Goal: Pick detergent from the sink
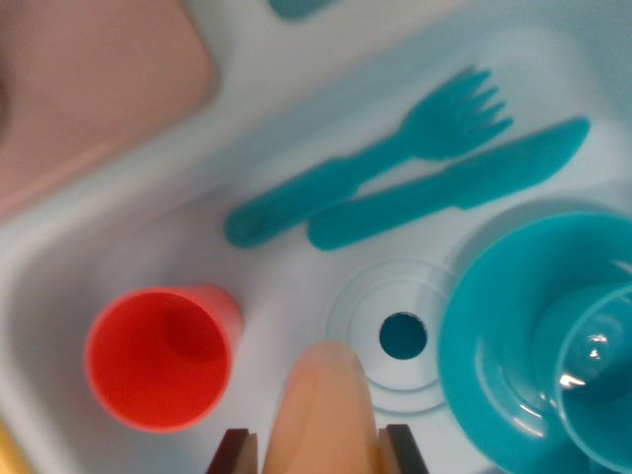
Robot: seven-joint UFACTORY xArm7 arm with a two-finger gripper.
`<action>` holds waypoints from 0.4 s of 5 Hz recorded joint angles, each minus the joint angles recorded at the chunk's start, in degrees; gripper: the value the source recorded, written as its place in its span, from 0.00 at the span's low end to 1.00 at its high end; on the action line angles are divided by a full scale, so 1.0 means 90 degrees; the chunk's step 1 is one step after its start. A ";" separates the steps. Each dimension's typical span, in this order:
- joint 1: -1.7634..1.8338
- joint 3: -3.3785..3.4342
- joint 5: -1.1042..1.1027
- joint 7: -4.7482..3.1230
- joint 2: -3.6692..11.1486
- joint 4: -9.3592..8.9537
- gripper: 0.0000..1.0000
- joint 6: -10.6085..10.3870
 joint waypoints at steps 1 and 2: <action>0.0000 0.0000 -0.0008 0.0011 -0.0060 0.0177 1.00 0.0237; 0.0000 0.0000 -0.0008 0.0011 -0.0060 0.0177 1.00 0.0237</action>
